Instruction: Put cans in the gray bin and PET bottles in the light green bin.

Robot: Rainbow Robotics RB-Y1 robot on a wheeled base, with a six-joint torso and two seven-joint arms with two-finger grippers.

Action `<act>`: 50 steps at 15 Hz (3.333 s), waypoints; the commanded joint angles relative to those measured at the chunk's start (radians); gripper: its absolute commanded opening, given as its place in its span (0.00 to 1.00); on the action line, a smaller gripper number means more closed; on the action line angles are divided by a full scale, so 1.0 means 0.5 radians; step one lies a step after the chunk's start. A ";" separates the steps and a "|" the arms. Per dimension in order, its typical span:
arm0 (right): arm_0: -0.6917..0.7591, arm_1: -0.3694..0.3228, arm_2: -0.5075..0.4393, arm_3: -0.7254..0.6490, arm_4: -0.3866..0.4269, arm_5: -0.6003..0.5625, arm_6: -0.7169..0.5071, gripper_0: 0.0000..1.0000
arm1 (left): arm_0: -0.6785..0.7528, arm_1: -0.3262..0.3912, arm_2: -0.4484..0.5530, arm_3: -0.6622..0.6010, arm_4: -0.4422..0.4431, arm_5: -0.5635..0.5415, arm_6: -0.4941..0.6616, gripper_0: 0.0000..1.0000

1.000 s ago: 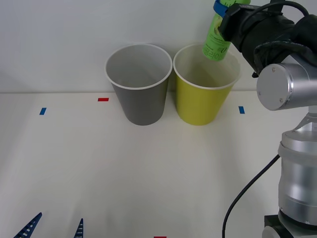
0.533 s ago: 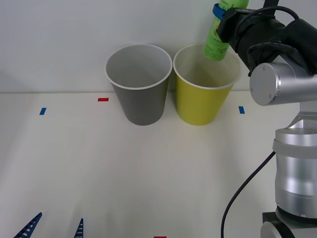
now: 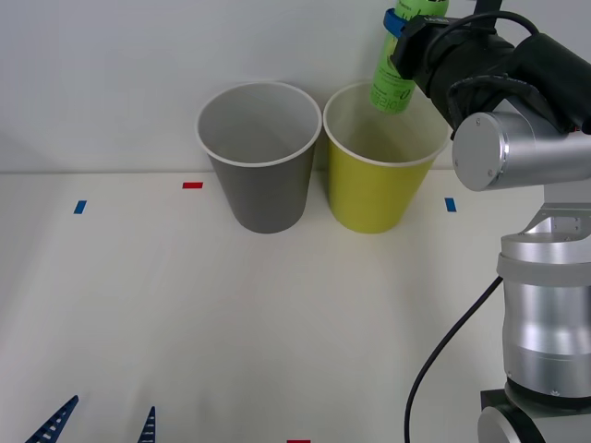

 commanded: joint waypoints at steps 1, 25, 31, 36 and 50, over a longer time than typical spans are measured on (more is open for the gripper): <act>0.000 -0.001 0.006 -0.001 -0.012 -0.006 0.024 0.91 | 0.000 0.000 0.000 0.000 0.000 0.000 0.000 1.00; 1.669 -0.072 0.205 -1.376 -0.549 0.104 0.193 0.98 | 0.000 0.000 0.000 0.000 0.000 0.000 0.000 1.00; 1.795 -0.127 0.254 -1.379 -0.558 0.052 0.242 0.98 | 0.000 0.000 0.000 0.000 0.000 0.000 0.000 1.00; 1.822 -0.090 0.386 -1.370 -0.322 0.018 0.279 0.99 | 0.000 0.000 0.000 0.000 0.000 0.000 0.000 1.00; 2.448 -0.204 0.653 -0.624 0.436 -1.712 0.172 0.98 | 0.000 0.000 0.000 0.000 0.000 0.000 0.000 1.00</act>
